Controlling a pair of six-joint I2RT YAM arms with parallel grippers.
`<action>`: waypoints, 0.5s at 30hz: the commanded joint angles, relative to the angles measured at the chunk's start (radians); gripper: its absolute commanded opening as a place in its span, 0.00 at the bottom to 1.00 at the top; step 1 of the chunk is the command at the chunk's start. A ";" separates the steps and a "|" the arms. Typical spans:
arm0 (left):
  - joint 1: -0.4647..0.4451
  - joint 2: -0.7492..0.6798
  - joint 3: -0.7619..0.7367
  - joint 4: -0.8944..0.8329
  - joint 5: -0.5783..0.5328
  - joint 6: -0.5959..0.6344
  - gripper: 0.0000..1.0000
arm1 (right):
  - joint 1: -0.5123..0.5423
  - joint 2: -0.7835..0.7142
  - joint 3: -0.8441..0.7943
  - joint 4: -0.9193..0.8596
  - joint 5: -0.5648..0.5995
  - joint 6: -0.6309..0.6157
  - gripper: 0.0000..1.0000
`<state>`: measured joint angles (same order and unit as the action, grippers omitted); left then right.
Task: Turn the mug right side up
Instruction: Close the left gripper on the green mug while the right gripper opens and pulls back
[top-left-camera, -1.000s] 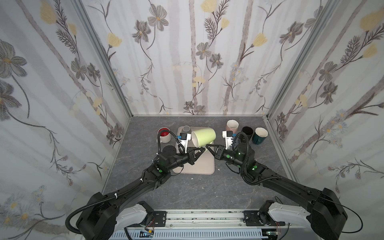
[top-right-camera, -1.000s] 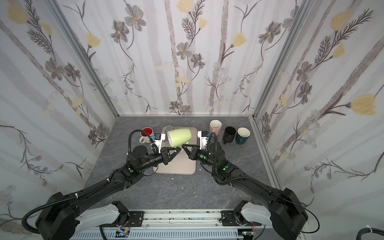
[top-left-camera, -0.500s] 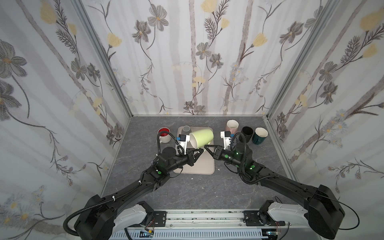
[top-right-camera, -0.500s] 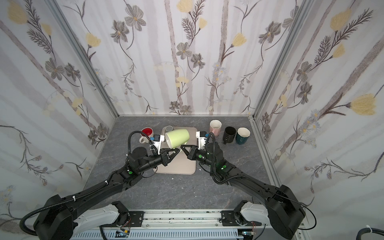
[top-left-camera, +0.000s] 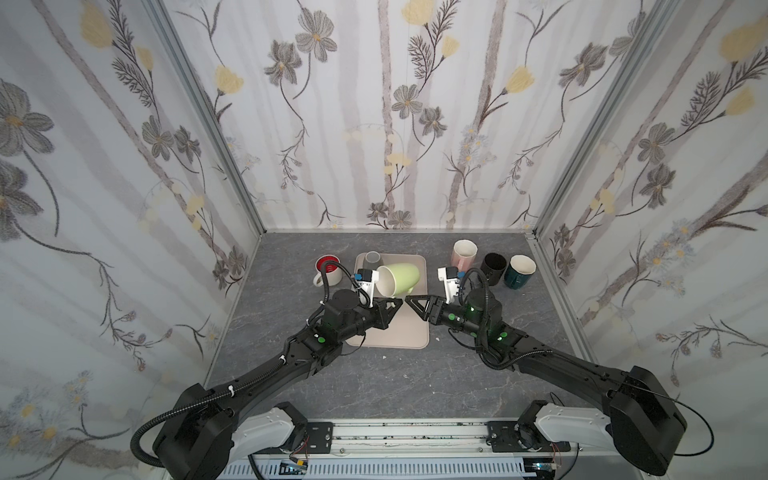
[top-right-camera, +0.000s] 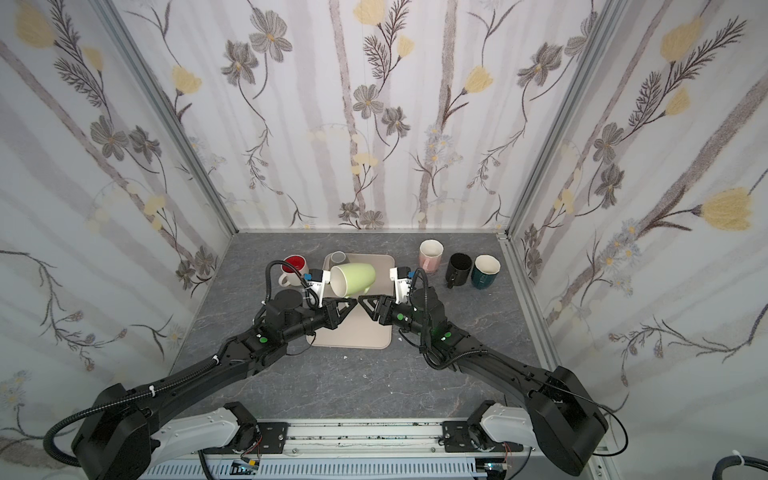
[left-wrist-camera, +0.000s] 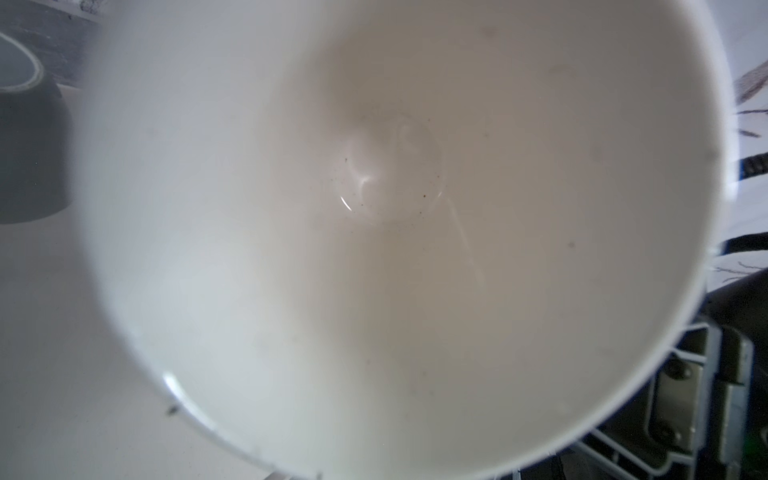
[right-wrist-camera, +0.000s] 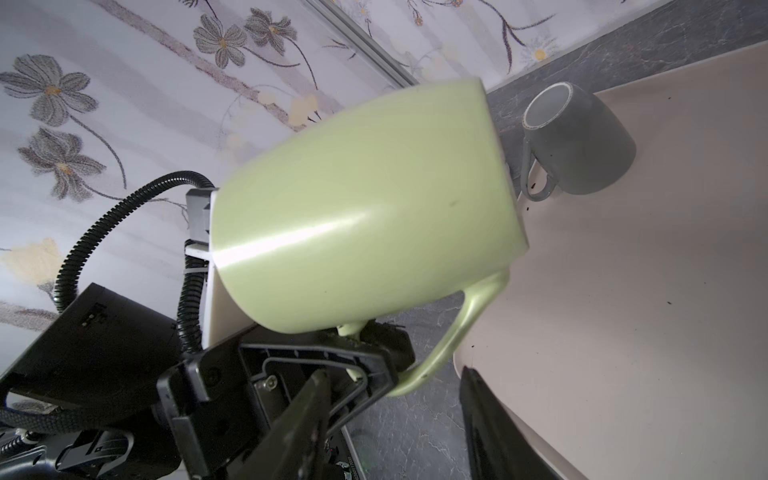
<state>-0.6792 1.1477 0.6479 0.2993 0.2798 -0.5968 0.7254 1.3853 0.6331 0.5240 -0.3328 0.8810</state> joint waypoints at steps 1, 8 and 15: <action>0.003 -0.005 0.041 -0.031 -0.049 0.048 0.00 | 0.000 -0.013 -0.028 0.095 0.038 0.009 0.67; 0.011 -0.025 0.068 -0.148 -0.108 0.071 0.00 | 0.000 -0.090 -0.067 -0.060 0.215 -0.087 0.81; 0.018 -0.032 0.095 -0.248 -0.141 0.073 0.00 | 0.000 -0.213 -0.135 -0.134 0.360 -0.209 1.00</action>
<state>-0.6636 1.1267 0.7231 0.0311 0.1707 -0.5461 0.7261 1.2037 0.5167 0.4145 -0.0689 0.7437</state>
